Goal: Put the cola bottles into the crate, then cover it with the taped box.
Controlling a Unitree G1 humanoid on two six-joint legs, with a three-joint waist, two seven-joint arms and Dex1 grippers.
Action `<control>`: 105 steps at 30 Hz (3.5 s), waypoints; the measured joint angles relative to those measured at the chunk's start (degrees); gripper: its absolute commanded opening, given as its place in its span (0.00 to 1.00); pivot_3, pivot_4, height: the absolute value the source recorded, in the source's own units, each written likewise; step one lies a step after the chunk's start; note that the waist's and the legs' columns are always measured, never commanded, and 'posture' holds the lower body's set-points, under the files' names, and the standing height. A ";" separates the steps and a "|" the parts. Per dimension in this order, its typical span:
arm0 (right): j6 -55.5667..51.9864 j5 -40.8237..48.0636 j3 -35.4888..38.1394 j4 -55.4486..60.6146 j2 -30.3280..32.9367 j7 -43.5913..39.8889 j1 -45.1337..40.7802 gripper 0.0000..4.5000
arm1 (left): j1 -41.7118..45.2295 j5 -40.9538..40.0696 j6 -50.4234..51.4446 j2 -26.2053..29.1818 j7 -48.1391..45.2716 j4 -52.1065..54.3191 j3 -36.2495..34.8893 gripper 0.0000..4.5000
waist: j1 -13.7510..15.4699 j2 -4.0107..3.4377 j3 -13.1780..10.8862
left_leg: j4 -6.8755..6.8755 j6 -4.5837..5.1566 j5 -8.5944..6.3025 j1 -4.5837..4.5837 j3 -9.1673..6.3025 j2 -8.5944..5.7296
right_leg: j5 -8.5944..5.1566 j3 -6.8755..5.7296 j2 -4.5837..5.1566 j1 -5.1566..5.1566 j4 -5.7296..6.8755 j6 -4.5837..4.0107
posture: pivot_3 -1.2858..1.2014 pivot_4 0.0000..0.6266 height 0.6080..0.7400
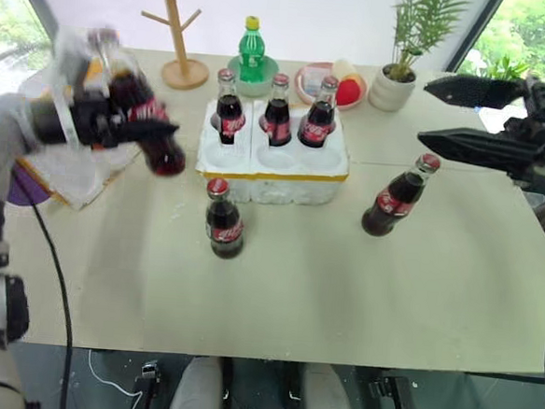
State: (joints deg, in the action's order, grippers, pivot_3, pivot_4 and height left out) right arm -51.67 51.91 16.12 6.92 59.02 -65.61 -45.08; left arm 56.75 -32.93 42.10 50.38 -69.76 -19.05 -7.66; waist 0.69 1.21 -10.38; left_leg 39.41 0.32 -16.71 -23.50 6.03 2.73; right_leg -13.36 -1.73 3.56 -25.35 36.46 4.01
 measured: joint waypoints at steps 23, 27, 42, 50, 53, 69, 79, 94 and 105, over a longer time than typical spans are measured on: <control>0.66 1.34 4.62 5.38 -0.50 9.25 9.04 1.00 | 18.25 16.14 -25.41 -27.16 -1.80 -35.00 9.41 0.63 | 0.01 0.03 -0.05 | 0.70 0.17 -0.10 -0.59 -0.08 0.03 | -0.02 -0.03 -0.04 -0.42 0.50 0.04 | 0.52 0.24 1.00; 0.30 1.70 5.21 5.70 -0.48 10.20 9.40 1.00 | 16.66 20.34 -31.90 -28.80 -1.89 -36.01 11.65 0.63 | -0.10 0.03 -0.05 | 0.69 0.17 -0.10 -0.59 -0.08 0.04 | -0.02 -0.02 -0.06 -0.45 0.50 0.04 | 0.52 0.24 1.00; 1.53 1.11 4.79 6.38 -0.51 11.19 10.50 1.00 | 13.13 26.82 -38.80 -29.49 -1.07 -39.27 13.48 0.99 | -0.02 0.01 -0.04 | 0.71 0.19 -0.11 -0.59 -0.10 0.04 | -0.02 -0.01 -0.04 -0.46 0.56 0.03 | 0.52 0.24 1.00; 2.08 0.92 4.14 6.37 -0.56 10.89 10.48 1.00 | 8.57 22.36 -30.92 -16.78 -8.05 -25.81 8.97 0.99 | -0.64 0.00 -0.03 | 0.69 0.18 -0.10 -0.59 -0.10 0.10 | -0.03 0.00 -0.09 -0.53 0.62 0.02 | 0.52 0.24 1.00; 2.12 0.55 2.75 6.05 -0.37 9.29 10.29 1.00 | 3.18 18.83 -23.54 -8.44 -13.66 -14.08 7.87 0.99 | -1.09 -0.02 -0.02 | 0.69 0.17 -0.10 -0.58 -0.10 0.11 | -0.03 0.02 -0.06 -0.52 0.63 0.02 | 0.52 0.24 1.00; 3.88 -3.14 -4.38 2.01 -0.61 3.33 4.76 1.00 | -21.16 8.39 -10.48 0.66 -14.90 20.40 10.99 0.99 | -0.02 -0.04 -0.01 | 0.72 0.16 -0.09 -0.48 -0.09 0.07 | -0.04 0.03 -0.05 -0.39 0.65 0.01 | 0.52 0.24 1.00; 1.76 -2.03 -2.95 3.22 -0.50 4.40 5.45 1.00 | -21.69 11.42 -13.99 -6.37 -10.46 18.63 16.07 0.99 | 0.04 -0.04 -0.01 | 0.73 0.16 -0.09 -0.48 -0.09 0.06 | -0.03 0.03 -0.03 -0.38 0.64 0.02 | 0.52 0.24 1.00; 1.03 -1.04 -1.55 4.19 -0.63 6.80 6.39 1.00 | -19.88 10.49 -9.71 -6.95 -12.21 13.77 17.51 0.62 | -0.16 -0.04 -0.01 | 0.73 0.17 -0.10 -0.49 -0.11 0.09 | -0.03 0.04 -0.05 -0.41 0.64 0.02 | 0.52 0.24 1.00; 1.65 -1.19 -1.50 4.06 -0.64 6.11 6.65 1.00 | 3.09 4.81 -4.84 -7.15 -6.79 -3.15 6.41 0.62 | -0.01 -0.03 -0.02 | 0.77 0.16 -0.08 -0.52 -0.15 0.00 | -0.03 -0.03 -0.03 -0.39 0.65 0.04 | 0.52 0.24 1.00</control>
State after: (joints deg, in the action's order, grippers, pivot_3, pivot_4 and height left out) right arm -50.02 50.72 14.62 10.98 58.38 -59.50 -38.42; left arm 59.84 -28.12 37.26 43.23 -76.55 -22.20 -1.24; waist 0.68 1.18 -10.40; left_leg 40.18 0.48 -16.79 -24.02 5.88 2.73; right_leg -13.38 -1.76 3.53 -25.74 37.11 4.05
